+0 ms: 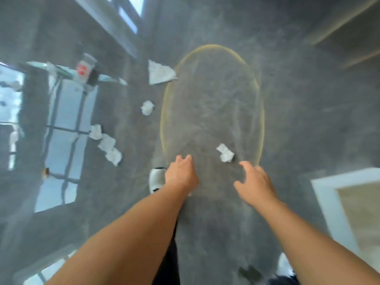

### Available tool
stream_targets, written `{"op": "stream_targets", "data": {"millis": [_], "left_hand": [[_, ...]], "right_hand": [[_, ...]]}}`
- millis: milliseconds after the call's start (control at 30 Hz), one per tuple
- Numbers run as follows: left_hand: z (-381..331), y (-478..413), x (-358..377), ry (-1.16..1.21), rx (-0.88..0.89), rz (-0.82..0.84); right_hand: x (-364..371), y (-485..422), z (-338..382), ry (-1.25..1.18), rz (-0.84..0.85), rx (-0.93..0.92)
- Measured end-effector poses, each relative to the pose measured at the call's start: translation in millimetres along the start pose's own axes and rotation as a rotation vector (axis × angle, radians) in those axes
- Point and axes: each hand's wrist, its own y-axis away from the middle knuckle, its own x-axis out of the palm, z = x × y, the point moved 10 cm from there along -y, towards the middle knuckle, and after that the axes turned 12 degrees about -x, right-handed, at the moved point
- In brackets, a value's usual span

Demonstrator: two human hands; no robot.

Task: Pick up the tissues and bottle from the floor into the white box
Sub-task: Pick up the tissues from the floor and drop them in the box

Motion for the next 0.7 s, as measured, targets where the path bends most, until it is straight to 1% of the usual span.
{"op": "stream_targets", "data": {"millis": [67,200,267,333,400,467,500,600,700], "left_hand": [[29,-30,-8,-0.004,-0.004,0.004],[98,-127,-25,-0.002,-0.019,-0.020],[108,-180,-31,0.012,0.012,-0.058],[108,-233,-35,0.027,0.048,-0.106],[100,-284,-40,0.038,0.098,-0.181],[91,-329,-43,0.049,0.113,-0.267],[89,-350,-44,0.051,0.099,-0.301],[84,-400,-42,0.074,0.045,-0.339],[74,-417,-42,-0.009,0.057,-0.412]], "right_hand": [[13,-23,11,-0.028,-0.034,0.056],[62,-96,15,-0.137,-0.119,0.228],[80,-130,4,-0.165,-0.209,0.321],[103,-164,-6,-0.163,-0.279,0.360],[126,-192,-15,-0.104,-0.318,0.363],[145,-211,-27,0.021,-0.330,0.377],[152,-216,-33,0.079,-0.370,0.394],[161,-224,-40,0.180,-0.563,0.426],[166,-225,-33,0.237,-0.676,0.375]]}}
